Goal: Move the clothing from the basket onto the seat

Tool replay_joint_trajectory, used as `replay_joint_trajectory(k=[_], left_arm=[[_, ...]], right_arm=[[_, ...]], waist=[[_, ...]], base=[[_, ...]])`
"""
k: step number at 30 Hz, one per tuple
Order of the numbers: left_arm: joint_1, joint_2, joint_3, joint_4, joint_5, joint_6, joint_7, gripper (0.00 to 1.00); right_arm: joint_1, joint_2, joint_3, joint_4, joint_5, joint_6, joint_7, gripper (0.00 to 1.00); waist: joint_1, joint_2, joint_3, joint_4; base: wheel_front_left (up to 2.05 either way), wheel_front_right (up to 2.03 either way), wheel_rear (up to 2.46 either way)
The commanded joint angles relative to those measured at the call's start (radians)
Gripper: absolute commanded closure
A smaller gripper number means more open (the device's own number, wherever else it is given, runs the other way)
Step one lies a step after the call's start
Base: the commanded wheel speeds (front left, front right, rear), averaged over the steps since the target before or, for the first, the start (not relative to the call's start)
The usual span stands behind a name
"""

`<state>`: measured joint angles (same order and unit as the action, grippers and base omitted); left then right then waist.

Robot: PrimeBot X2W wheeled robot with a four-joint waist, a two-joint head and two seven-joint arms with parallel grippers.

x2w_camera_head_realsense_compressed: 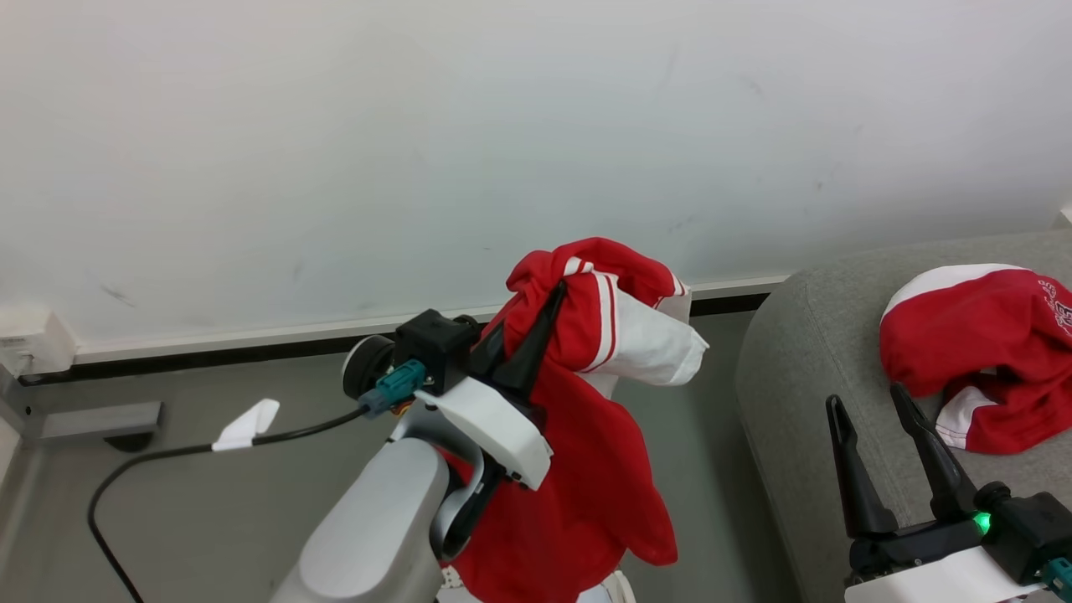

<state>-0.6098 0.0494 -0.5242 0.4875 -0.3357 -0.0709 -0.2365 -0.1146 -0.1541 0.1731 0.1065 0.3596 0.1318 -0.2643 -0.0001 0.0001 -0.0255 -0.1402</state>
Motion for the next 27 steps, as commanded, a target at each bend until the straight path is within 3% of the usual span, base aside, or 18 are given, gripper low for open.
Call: replay_joint_trajectory(k=[1,12,19,27], left_arm=[[-0.007,0.009,0.004,-0.018,-0.011,0.005,0.010,1.00],[0.009,0.027,-0.002,-0.073,-0.020,0.019,0.039,1.00],[0.000,0.024,-0.024,-0.083,-0.019,0.016,0.048,1.00],[0.010,0.008,-0.080,-0.103,-0.055,0.004,0.048,1.00]], right_arm=[[0.015,-0.004,0.006,0.002,0.005,-0.002,0.000,0.00],[0.002,-0.021,0.051,0.010,0.015,-0.002,0.000,0.00],[-0.052,-0.054,0.226,0.057,0.028,-0.002,0.000,0.00],[-0.191,-0.044,0.462,0.243,0.070,-0.002,0.008,0.00]], waist=[[0.0001,-0.0001,0.001,-0.001],[0.0001,-0.0001,-0.002,-0.004],[0.0001,-0.0001,0.003,0.016],[0.0001,-0.0001,-0.002,0.069]], base=[[0.00,0.00,0.00],[0.00,0.00,0.00],[0.00,0.00,0.00],[0.00,0.00,0.00]])
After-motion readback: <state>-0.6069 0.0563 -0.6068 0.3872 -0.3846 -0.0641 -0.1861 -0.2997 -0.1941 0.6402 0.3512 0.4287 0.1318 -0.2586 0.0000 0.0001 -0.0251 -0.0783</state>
